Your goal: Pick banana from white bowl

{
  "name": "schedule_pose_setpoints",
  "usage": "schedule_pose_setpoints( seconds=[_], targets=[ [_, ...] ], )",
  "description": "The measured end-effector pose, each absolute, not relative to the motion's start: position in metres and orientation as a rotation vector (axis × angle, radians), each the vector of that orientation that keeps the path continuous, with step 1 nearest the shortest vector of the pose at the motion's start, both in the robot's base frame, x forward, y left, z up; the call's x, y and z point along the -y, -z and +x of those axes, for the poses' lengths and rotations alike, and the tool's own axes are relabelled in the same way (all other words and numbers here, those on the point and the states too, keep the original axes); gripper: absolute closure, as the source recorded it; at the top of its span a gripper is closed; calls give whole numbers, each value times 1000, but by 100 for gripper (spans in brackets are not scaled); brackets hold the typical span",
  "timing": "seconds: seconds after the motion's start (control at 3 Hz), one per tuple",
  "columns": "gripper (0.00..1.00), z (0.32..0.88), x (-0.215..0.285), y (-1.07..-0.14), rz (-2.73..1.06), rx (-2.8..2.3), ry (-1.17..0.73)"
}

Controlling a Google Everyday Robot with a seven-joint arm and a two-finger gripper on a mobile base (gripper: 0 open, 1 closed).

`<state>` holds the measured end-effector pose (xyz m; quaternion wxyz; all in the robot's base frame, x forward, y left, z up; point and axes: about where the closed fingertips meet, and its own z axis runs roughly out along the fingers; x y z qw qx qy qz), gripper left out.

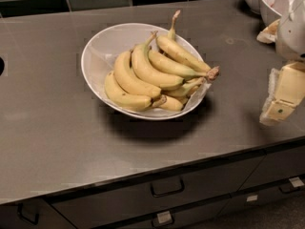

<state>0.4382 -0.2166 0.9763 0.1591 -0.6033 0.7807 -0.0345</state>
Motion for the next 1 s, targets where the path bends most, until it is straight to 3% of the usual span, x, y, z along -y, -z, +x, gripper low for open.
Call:
schedule_pose_setpoints(
  seconds=[1.0],
  targets=[
    [0,443,176,-992,-1811,-2137,110]
  ],
)
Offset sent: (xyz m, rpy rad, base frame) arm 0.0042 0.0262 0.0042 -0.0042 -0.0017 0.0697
